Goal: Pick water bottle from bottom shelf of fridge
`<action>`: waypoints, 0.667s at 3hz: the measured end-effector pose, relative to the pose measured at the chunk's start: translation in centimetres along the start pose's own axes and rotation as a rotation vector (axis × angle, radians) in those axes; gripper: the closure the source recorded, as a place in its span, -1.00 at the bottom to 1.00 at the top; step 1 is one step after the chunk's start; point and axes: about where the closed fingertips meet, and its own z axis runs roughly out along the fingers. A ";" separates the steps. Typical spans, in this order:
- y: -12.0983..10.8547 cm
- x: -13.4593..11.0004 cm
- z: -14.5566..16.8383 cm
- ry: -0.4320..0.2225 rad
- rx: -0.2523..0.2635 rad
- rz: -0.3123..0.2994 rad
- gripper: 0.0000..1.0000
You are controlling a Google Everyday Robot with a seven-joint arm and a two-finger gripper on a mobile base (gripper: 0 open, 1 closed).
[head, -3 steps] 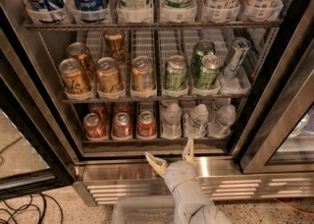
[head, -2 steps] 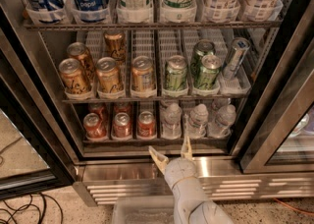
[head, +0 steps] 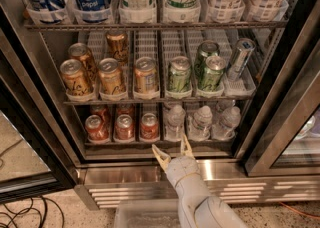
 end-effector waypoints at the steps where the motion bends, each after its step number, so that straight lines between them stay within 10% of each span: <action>1: 0.1 -0.1 0.7 0.000 -0.012 -0.005 -0.46; 2: -0.1 0.0 1.4 0.005 -0.001 -0.008 -0.50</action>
Offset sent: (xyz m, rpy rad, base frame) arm 0.0204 0.0023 -0.0026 -0.0175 0.0023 -0.0131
